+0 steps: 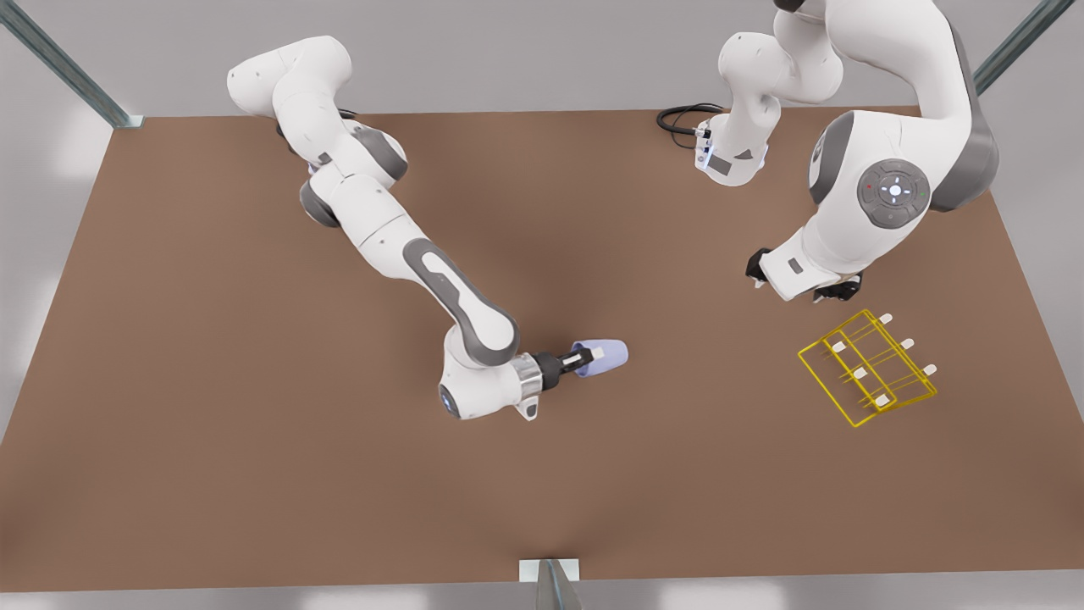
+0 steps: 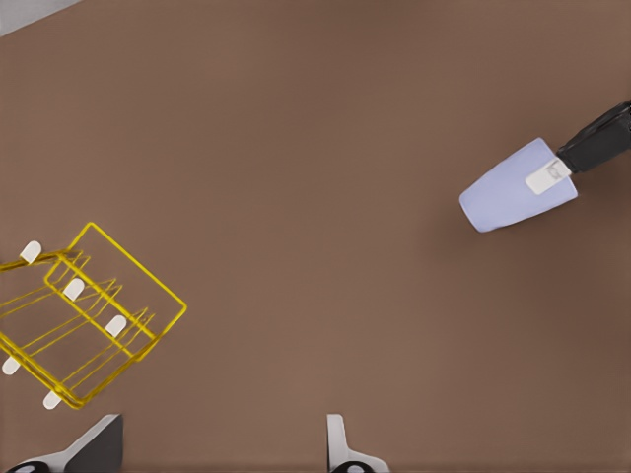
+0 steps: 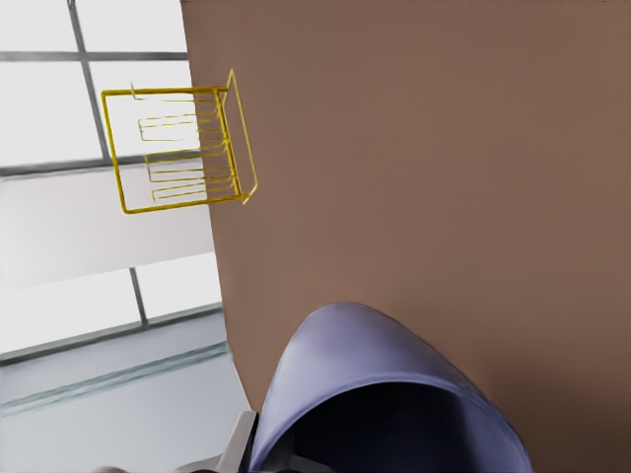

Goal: Place the cup on the cup holder

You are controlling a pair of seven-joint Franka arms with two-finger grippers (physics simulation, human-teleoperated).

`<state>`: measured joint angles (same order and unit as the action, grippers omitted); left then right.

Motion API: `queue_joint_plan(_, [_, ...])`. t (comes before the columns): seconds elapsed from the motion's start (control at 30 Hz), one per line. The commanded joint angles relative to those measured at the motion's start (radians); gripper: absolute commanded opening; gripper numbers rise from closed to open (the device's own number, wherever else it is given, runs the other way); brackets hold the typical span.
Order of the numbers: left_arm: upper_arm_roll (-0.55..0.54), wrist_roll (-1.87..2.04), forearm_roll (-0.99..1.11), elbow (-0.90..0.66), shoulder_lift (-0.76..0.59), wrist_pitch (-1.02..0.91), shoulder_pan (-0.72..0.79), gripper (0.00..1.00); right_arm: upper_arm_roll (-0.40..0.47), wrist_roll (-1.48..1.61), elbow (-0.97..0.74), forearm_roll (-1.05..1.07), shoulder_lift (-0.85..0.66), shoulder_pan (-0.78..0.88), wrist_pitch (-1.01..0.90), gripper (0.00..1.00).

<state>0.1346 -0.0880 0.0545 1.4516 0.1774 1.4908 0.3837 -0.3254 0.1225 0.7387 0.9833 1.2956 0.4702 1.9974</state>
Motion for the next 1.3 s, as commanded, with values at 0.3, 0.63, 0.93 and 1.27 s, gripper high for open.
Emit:
queue_joint_plan(0.3, [0.0, 0.011, 0.001, 0.0, -0.001, -0.001, 0.006, 1.0, -0.001, 0.025, 0.002, 0.009, 0.002, 0.002, 0.073, 0.21])
queue_joint_plan(0.63, [0.0, 0.011, 0.002, -0.002, 0.03, 0.006, 0.006, 1.0, -0.006, 0.249, 0.005, 0.04, 0.016, 0.008, -0.014, 0.21])
queue_joint_plan(0.93, [0.002, 0.011, 0.002, -0.002, 0.037, 0.009, 0.006, 1.0, -0.006, 0.401, 0.008, 0.074, 0.027, 0.004, -0.112, 0.21])
queue_joint_plan(1.27, [0.0, 0.011, 0.002, -0.002, 0.036, 0.009, 0.006, 1.0, 0.032, 0.416, 0.024, 0.074, 0.036, 0.024, -0.086, 0.88])
